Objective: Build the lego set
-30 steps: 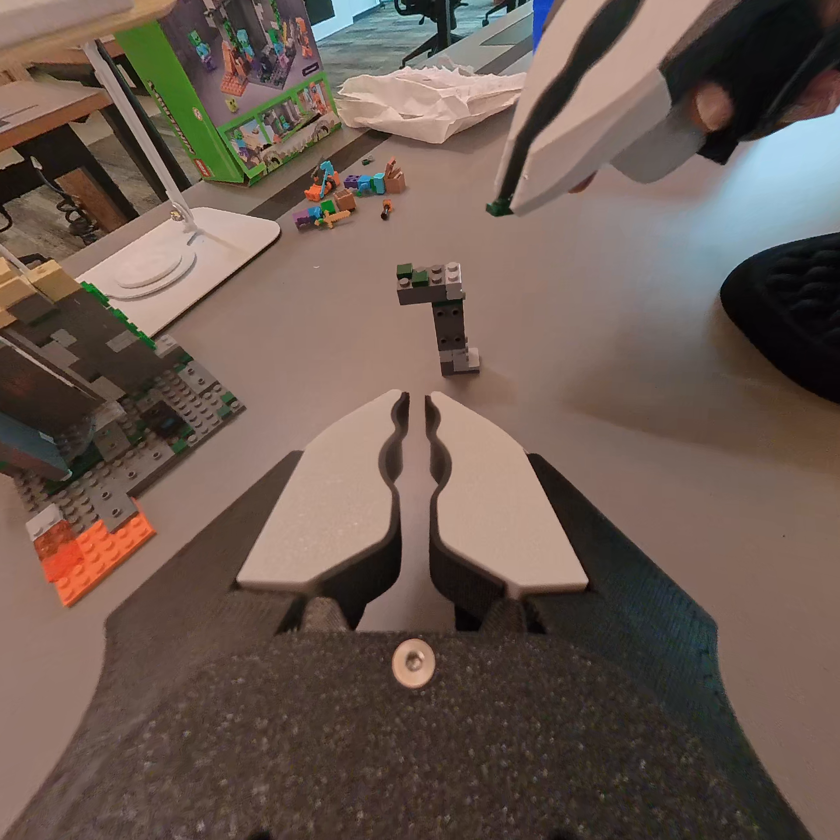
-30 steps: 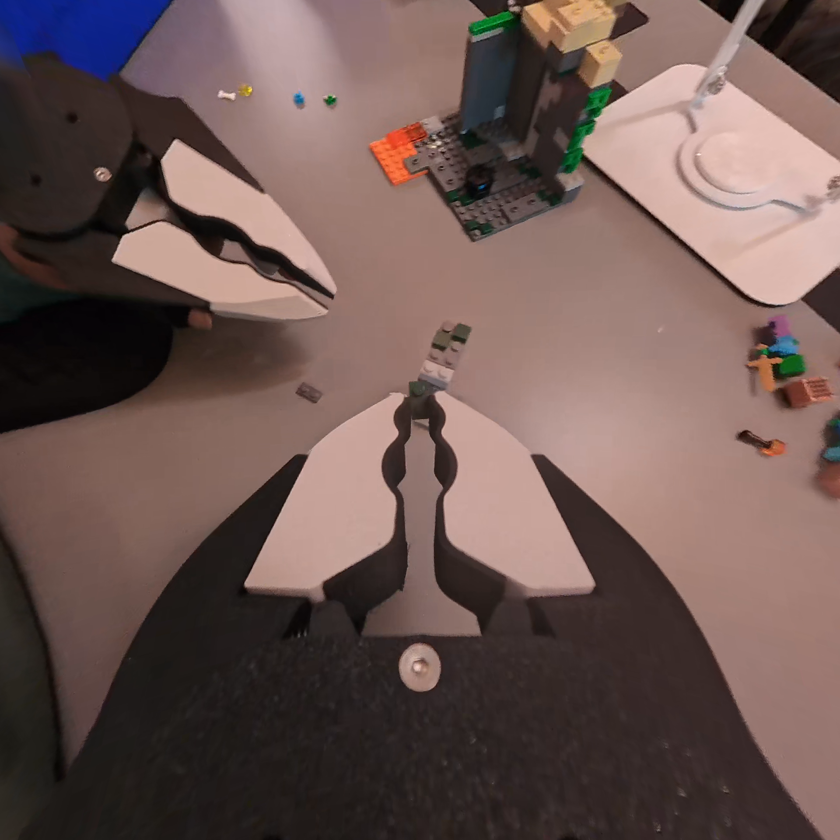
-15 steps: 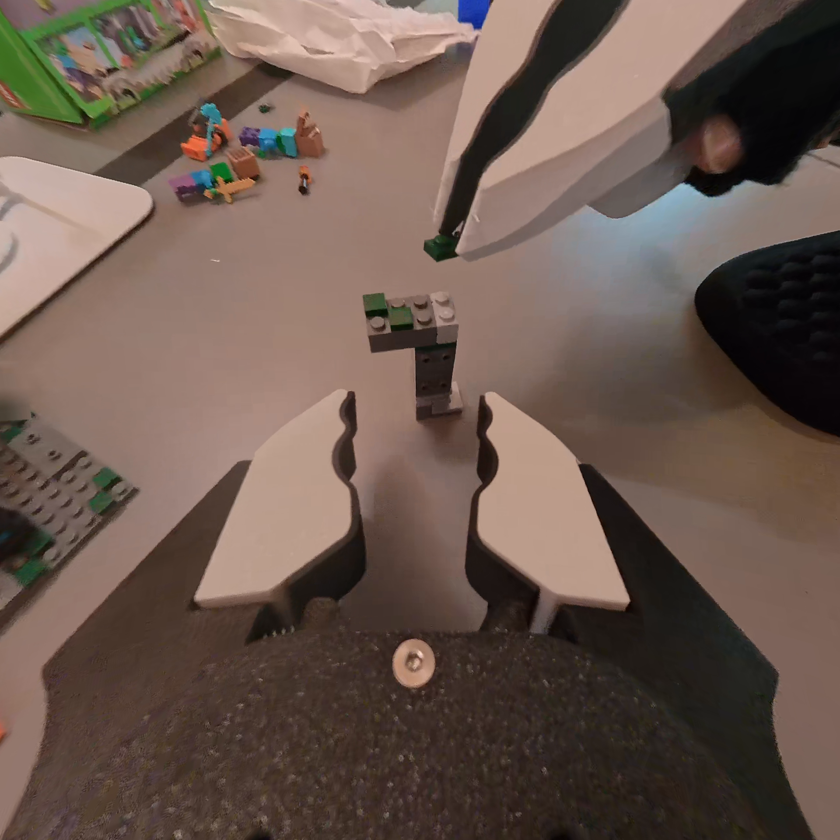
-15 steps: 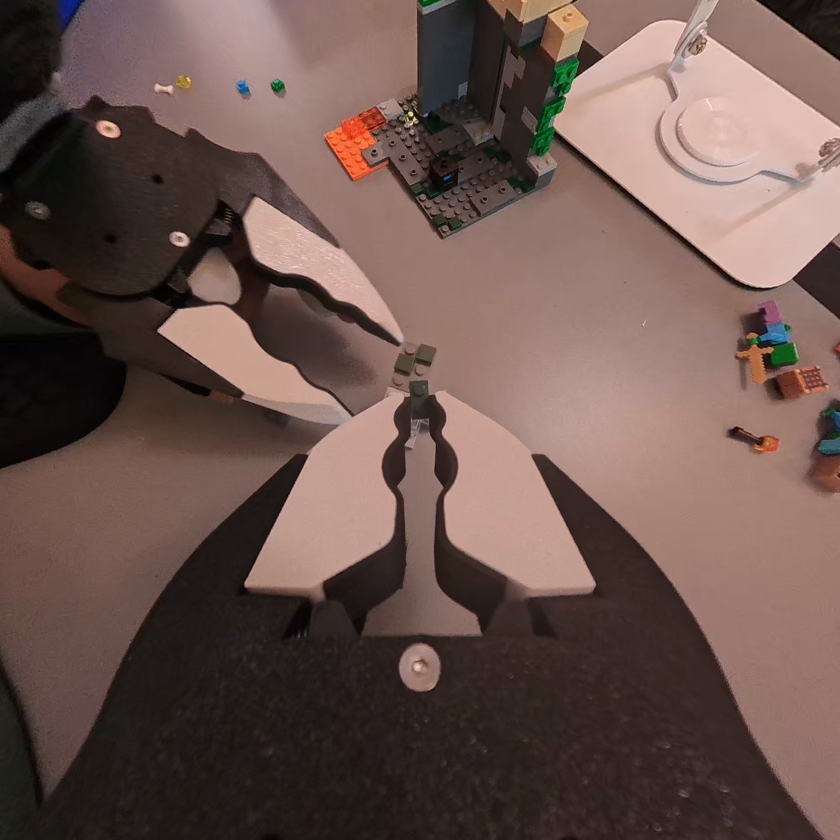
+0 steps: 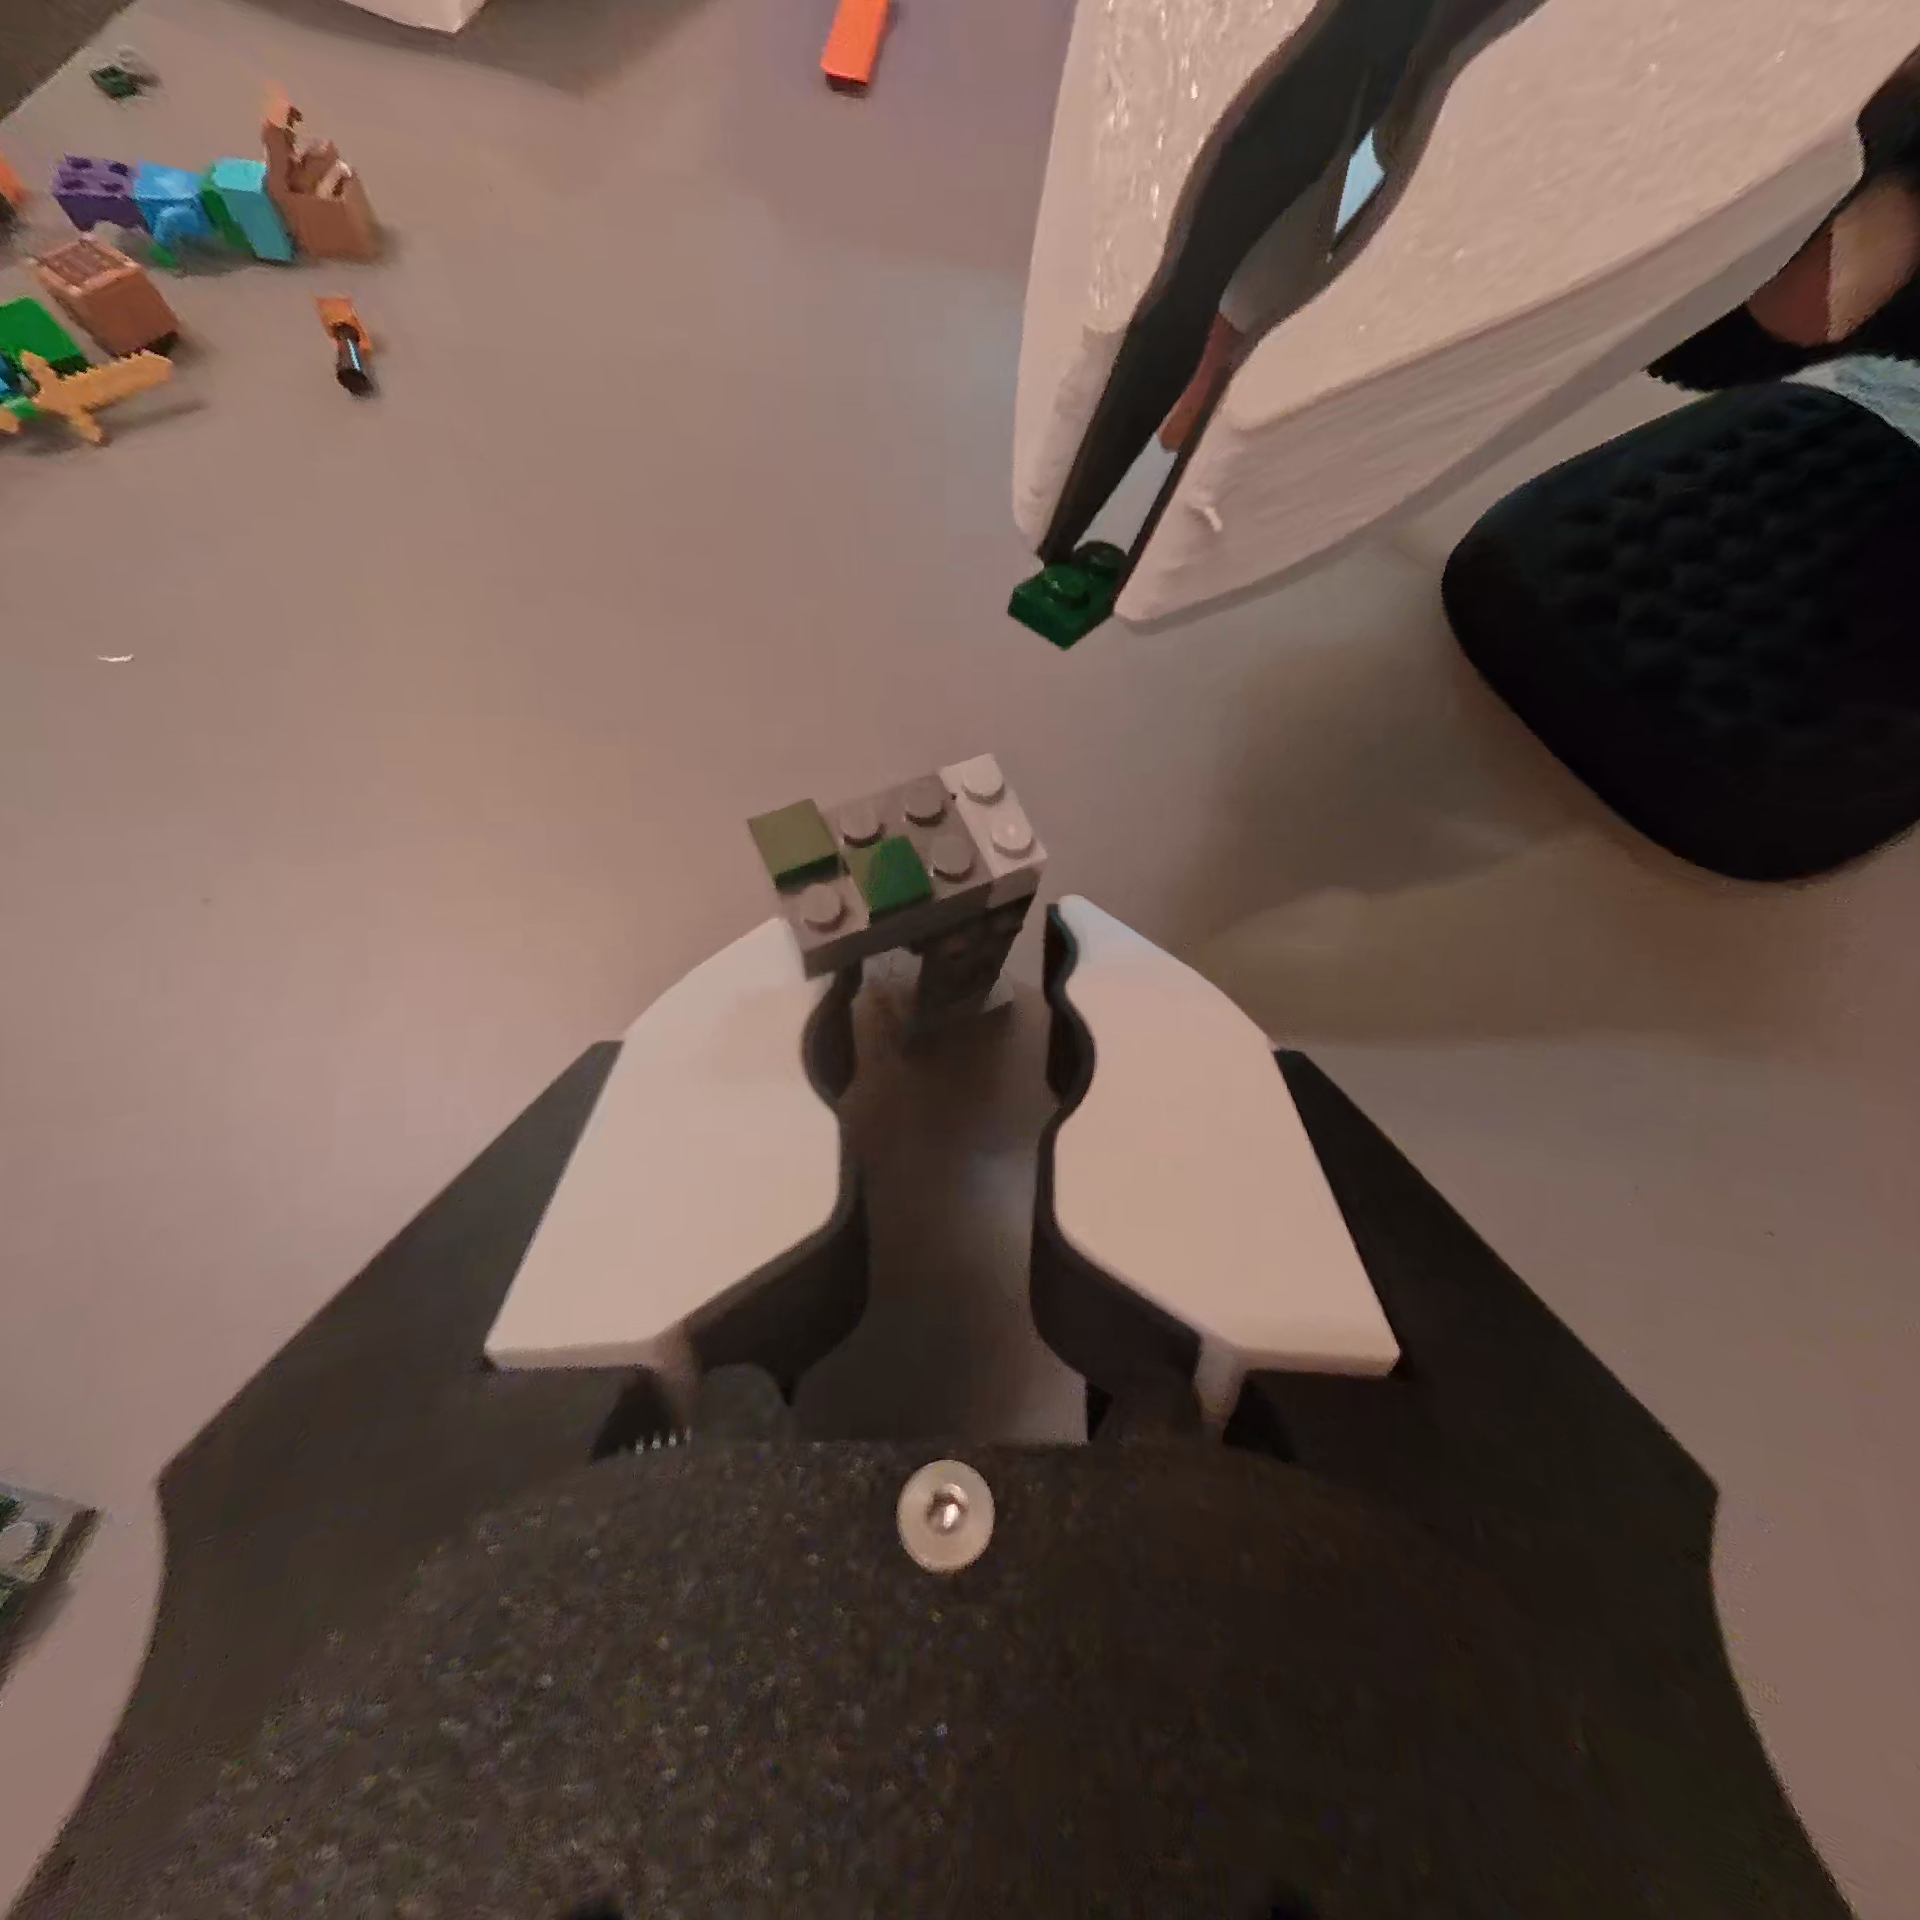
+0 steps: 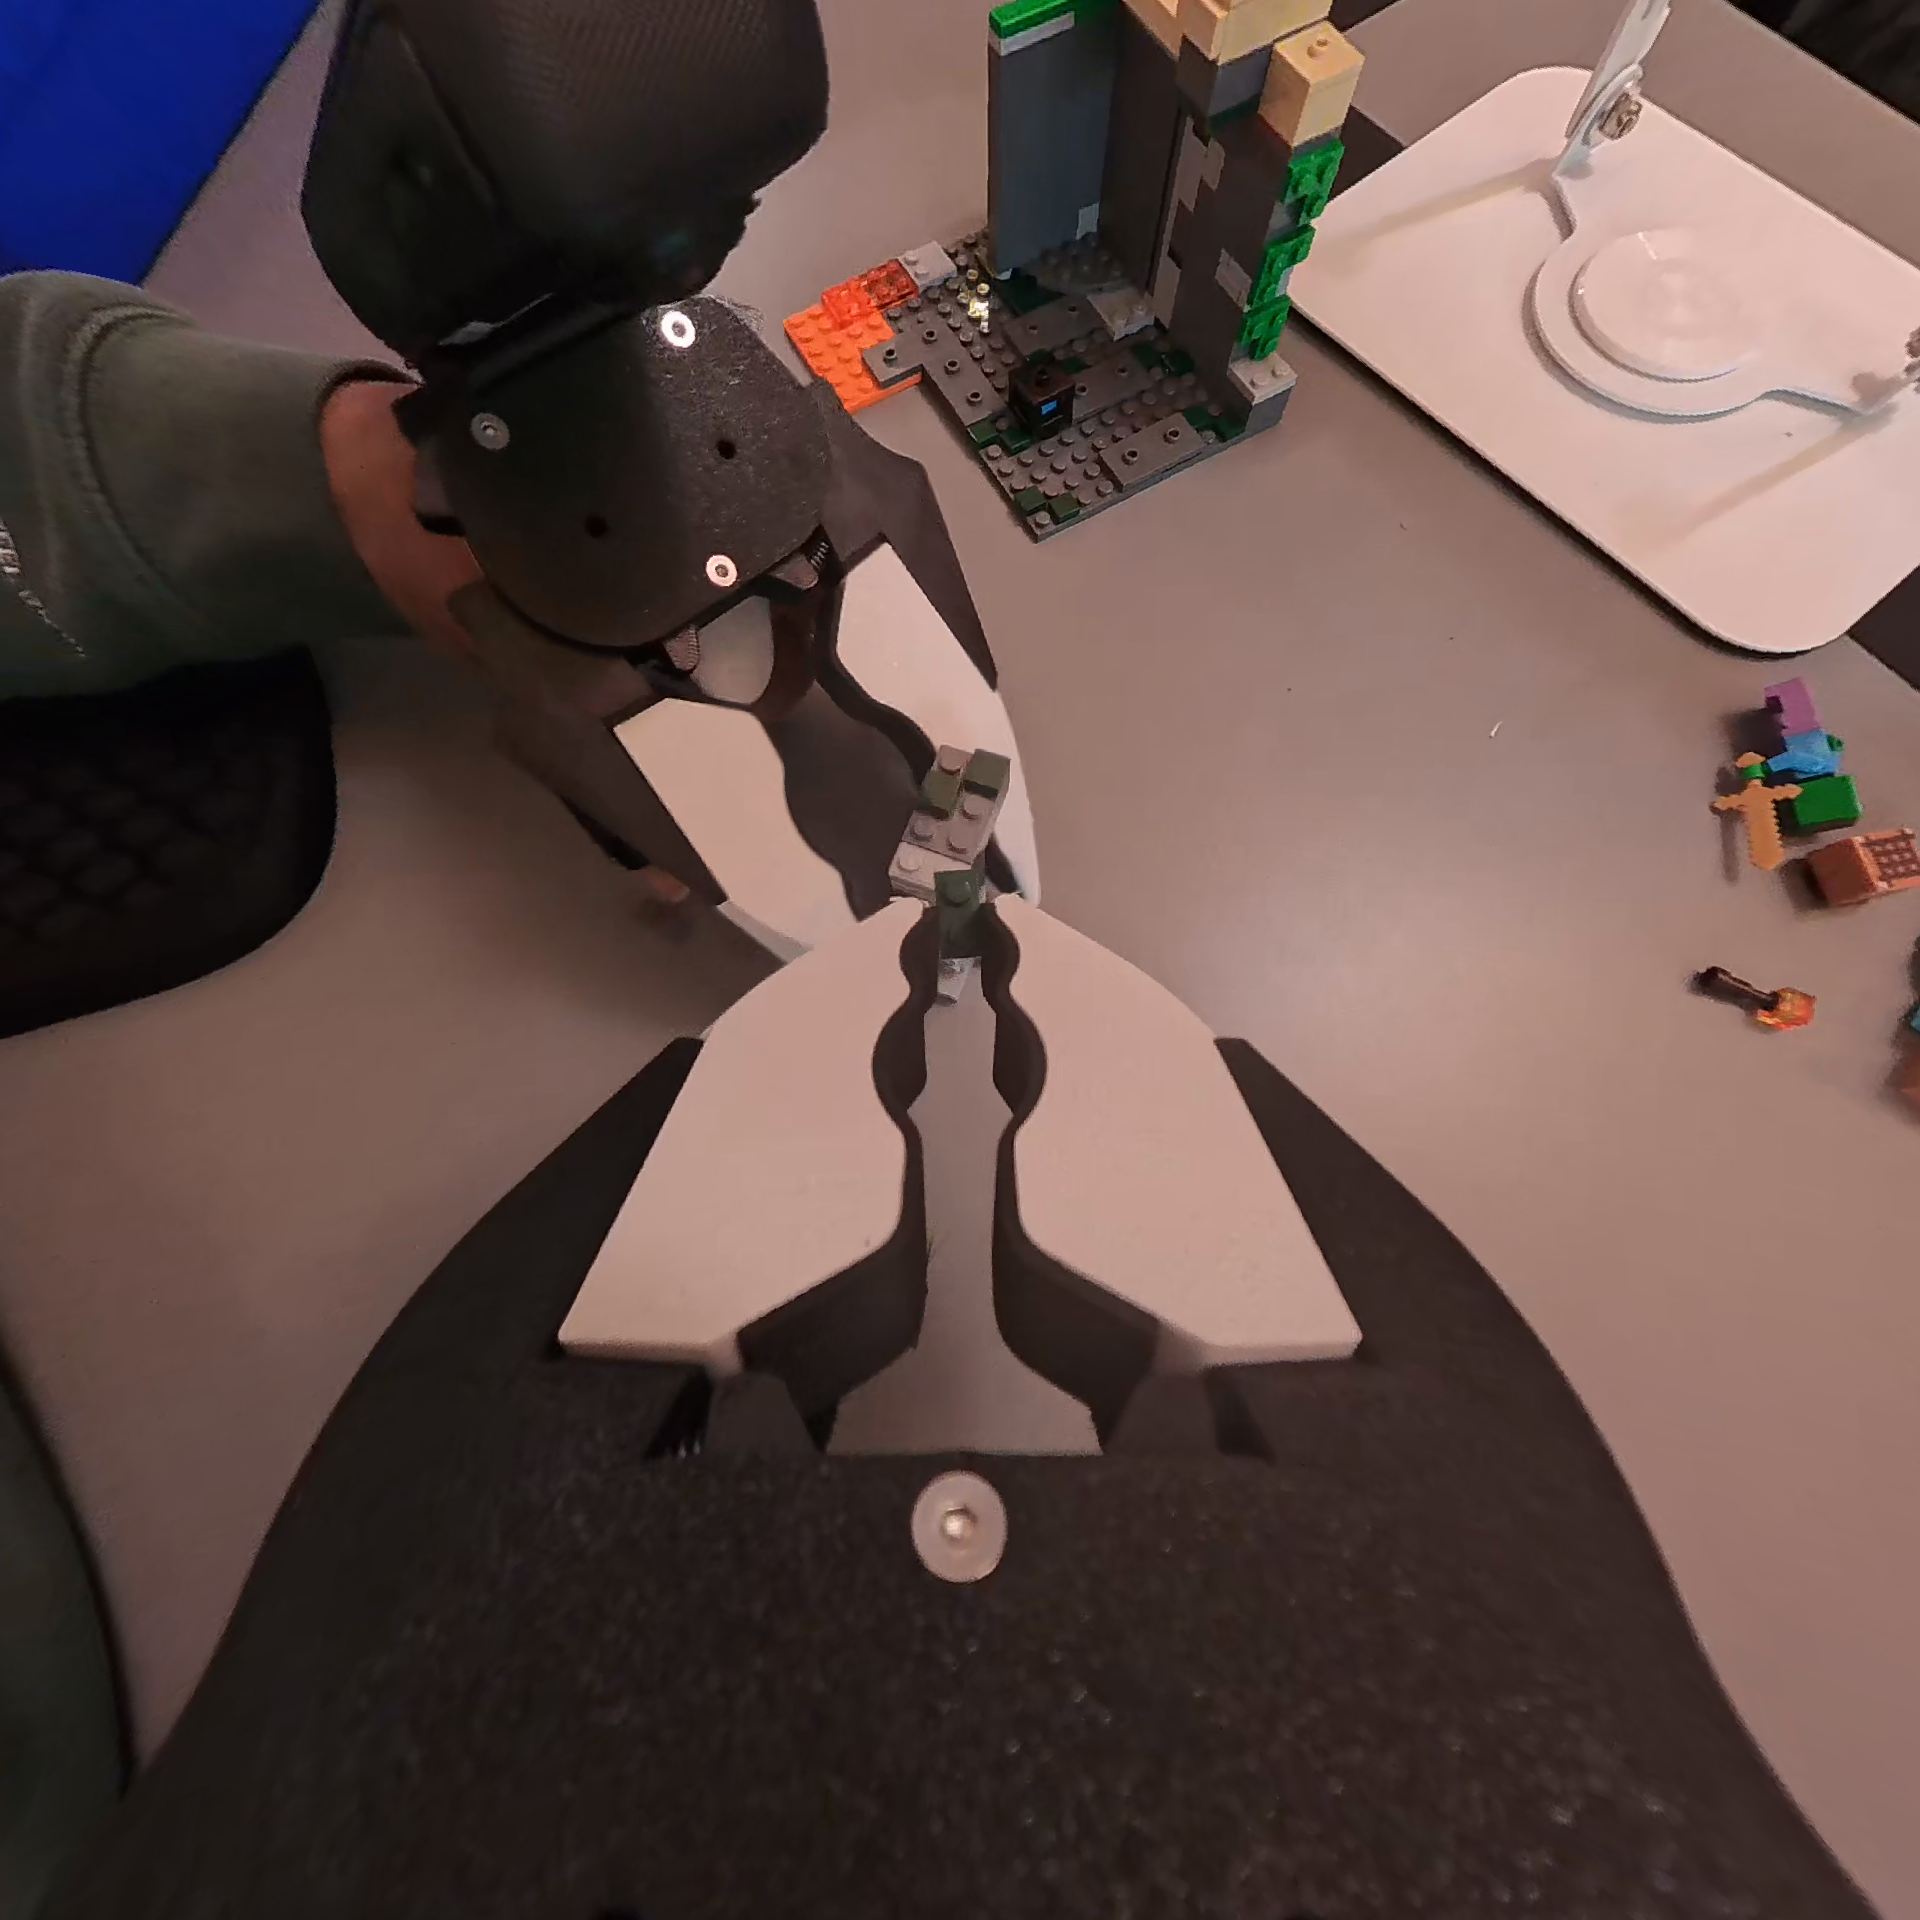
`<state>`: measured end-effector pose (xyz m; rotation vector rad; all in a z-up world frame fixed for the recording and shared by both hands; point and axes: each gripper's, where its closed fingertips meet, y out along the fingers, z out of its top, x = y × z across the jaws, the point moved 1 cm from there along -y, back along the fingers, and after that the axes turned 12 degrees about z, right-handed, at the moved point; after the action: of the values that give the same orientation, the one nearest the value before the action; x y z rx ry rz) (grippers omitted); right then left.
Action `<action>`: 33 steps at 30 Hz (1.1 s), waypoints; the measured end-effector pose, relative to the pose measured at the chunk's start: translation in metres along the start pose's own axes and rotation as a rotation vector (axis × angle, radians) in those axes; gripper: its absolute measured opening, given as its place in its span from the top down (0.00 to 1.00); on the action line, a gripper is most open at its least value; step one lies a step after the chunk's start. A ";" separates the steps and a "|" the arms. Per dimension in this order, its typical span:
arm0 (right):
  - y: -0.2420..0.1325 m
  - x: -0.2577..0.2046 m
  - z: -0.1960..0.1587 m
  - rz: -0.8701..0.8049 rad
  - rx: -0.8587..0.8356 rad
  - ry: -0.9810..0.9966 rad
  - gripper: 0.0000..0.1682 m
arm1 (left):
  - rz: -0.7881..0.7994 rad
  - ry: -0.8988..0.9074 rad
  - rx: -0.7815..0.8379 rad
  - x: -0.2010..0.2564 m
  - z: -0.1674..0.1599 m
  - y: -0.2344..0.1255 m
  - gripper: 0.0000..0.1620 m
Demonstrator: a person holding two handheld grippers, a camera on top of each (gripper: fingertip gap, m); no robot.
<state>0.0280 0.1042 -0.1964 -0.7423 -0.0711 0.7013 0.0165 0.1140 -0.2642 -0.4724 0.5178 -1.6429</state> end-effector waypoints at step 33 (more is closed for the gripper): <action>0.037 -0.008 0.013 0.049 -0.112 -0.048 0.96 | 0.462 -0.217 -0.047 -0.007 -0.012 -0.014 0.86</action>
<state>-0.0027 0.1259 -0.2090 -0.8367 -0.1378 0.7664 -0.0010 0.1235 -0.2662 -0.5151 0.4623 -1.1252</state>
